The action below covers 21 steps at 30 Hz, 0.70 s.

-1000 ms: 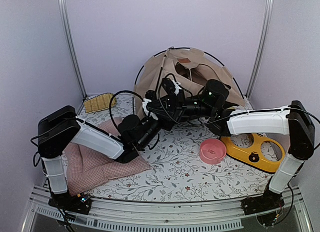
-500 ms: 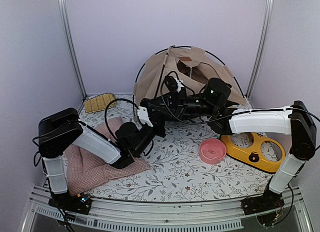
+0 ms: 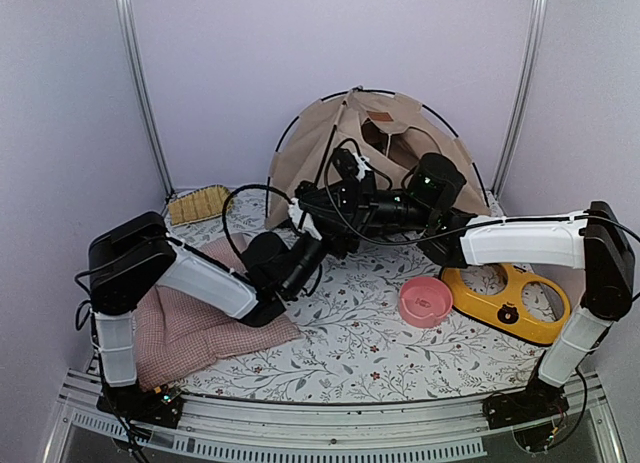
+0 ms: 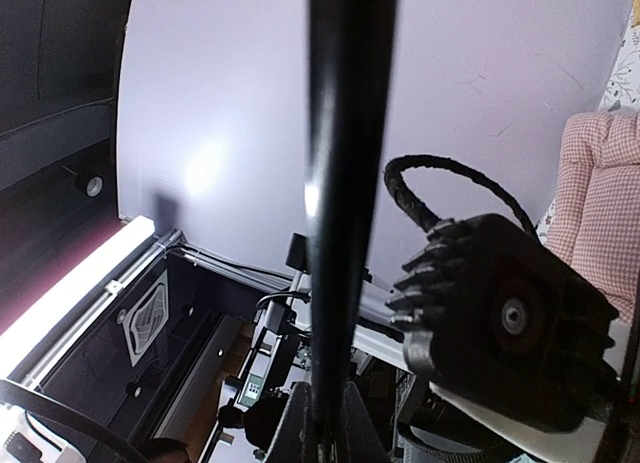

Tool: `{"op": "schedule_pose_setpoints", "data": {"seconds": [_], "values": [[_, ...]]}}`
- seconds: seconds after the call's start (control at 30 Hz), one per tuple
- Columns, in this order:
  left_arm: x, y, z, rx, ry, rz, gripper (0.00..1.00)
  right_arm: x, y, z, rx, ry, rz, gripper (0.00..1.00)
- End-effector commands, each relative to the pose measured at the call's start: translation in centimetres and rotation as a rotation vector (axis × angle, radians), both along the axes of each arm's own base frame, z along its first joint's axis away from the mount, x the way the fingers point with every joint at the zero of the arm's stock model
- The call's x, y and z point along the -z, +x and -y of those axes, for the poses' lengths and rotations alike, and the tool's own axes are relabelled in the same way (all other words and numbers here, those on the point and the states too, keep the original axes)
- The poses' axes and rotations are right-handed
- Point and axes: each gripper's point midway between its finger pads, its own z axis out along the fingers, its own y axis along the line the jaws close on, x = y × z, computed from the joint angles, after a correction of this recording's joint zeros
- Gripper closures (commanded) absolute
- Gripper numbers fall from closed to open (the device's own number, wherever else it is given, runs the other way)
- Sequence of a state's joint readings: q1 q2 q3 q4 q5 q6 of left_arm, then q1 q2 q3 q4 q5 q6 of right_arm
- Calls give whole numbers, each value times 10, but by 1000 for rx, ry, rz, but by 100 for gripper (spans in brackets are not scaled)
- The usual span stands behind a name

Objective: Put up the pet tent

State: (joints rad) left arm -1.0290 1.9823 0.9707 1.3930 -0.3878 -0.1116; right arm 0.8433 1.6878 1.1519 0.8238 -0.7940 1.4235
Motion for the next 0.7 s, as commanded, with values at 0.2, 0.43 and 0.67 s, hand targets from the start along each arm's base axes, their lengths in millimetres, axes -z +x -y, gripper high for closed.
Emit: {"op": "schedule_pose_setpoints", "data": {"seconds": [0.2, 0.43, 0.67], "values": [[12, 37, 34, -113, 110, 3, 17, -27, 1, 6, 25, 62, 17, 100], [5, 59, 8, -193, 18, -60, 64, -24, 3, 9, 53, 54, 5, 100], [10, 29, -13, -141, 2, -6, 100, -28, 12, 16, 108, 49, 30, 100]]}}
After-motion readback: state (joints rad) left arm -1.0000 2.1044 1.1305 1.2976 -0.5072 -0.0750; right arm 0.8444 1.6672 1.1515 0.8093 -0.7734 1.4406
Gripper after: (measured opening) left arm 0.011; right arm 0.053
